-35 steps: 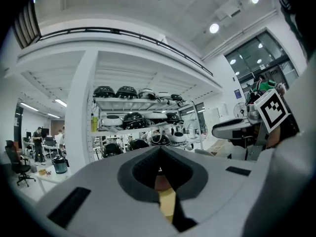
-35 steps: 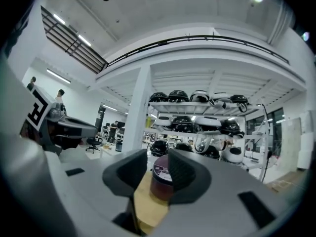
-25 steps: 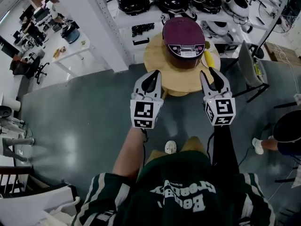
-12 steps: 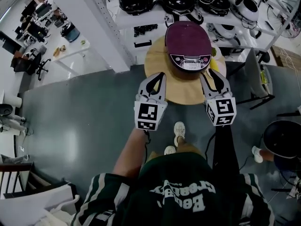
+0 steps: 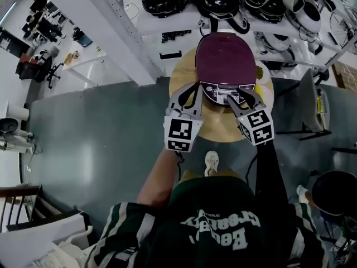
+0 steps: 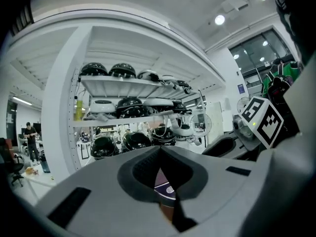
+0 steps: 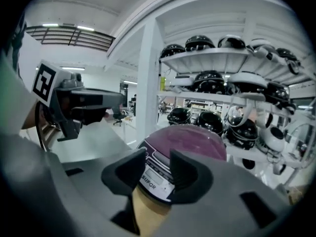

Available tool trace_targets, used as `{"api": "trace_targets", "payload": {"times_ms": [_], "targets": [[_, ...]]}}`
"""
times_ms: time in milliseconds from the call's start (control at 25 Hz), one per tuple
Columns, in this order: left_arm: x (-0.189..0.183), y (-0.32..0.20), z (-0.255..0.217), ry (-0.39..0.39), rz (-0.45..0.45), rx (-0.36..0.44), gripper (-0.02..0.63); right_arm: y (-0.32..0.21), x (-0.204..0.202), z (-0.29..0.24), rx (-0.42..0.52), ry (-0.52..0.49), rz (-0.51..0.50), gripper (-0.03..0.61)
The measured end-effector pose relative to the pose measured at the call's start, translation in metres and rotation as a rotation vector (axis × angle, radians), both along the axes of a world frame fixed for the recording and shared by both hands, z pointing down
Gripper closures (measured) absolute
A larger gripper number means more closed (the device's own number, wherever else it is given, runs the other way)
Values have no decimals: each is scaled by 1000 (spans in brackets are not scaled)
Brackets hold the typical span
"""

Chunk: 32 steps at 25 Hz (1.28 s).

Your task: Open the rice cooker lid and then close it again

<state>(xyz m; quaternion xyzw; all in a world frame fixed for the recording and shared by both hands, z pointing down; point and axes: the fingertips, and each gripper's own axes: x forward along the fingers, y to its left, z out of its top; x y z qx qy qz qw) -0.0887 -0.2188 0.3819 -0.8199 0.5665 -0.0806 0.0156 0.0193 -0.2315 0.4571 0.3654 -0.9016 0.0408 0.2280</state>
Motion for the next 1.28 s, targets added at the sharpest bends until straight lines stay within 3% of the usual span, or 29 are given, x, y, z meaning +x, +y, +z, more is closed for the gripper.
{"api": "trace_targets", "payload": {"times_ms": [200, 440, 560, 720, 920, 1120, 1280], "targets": [[5, -20, 6, -6, -16, -6, 612, -15, -8, 27, -90, 64, -78, 417], [4, -30, 12, -14, -25, -18, 612, -23, -10, 48, -124, 158, -119, 417], [0, -36, 15, -19, -33, -23, 612, -25, -9, 54, -117, 216, -134, 449], [-6, -43, 18, -16, -39, -34, 612, -22, -11, 54, -144, 285, -196, 430], [-6, -55, 17, -14, -30, -35, 612, -25, -11, 50, -151, 285, -218, 426], [1, -63, 20, -11, -10, -42, 612, -35, -10, 30, -122, 194, -206, 411], [5, -68, 21, -6, -2, -44, 612, -34, -14, 30, -147, 187, -235, 410]]}}
